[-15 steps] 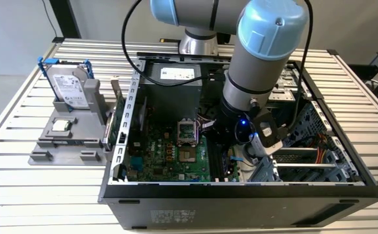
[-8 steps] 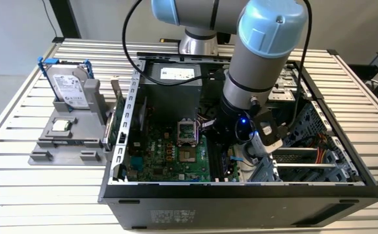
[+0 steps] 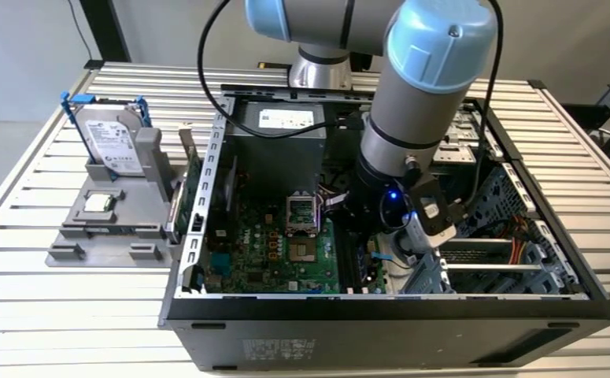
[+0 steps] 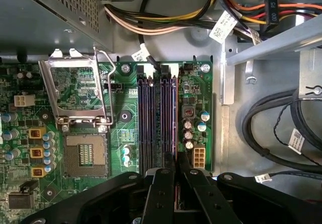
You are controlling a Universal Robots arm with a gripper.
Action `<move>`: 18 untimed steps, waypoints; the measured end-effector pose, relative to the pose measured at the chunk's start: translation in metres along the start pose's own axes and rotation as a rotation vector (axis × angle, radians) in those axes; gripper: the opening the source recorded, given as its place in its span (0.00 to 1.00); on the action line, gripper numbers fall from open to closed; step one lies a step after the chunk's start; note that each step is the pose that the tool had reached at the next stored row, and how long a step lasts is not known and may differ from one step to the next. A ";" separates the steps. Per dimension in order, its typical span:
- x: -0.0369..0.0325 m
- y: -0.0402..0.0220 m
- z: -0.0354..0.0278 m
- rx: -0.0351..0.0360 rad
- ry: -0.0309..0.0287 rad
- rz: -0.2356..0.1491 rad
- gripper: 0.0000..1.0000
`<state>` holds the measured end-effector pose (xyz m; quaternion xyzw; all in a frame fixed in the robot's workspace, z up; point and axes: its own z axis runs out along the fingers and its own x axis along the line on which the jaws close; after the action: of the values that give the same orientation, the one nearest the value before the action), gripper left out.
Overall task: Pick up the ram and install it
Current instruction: 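Insert the ram into the slot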
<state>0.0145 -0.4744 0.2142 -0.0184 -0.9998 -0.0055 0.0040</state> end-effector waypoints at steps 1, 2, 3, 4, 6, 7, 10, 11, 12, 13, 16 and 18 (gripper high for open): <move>-0.0003 0.0000 0.0000 0.0001 0.0001 0.000 0.00; -0.0007 0.0000 0.0000 0.0002 0.0002 0.000 0.00; -0.0010 0.0000 -0.0001 0.0002 0.0002 0.000 0.00; -0.0012 0.0000 -0.0004 0.0003 0.0001 0.000 0.00; -0.0017 -0.0001 -0.0041 0.0027 0.0002 0.000 0.00; -0.0018 0.0002 -0.0052 0.0022 0.0001 0.000 0.00; -0.0019 0.0004 -0.0136 0.0029 0.0002 0.000 0.00; -0.0020 0.0005 -0.0168 0.0045 0.0000 0.000 0.00; -0.0020 0.0005 -0.0192 0.0087 -0.0001 0.000 0.00; -0.0020 0.0006 -0.0202 0.0150 -0.0004 0.000 0.00; -0.0020 0.0006 -0.0208 0.0459 -0.0015 0.000 0.00; -0.0021 0.0015 -0.0207 0.0585 -0.0018 0.000 0.00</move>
<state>0.0168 -0.4732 0.2349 -0.0183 -0.9995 0.0238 0.0036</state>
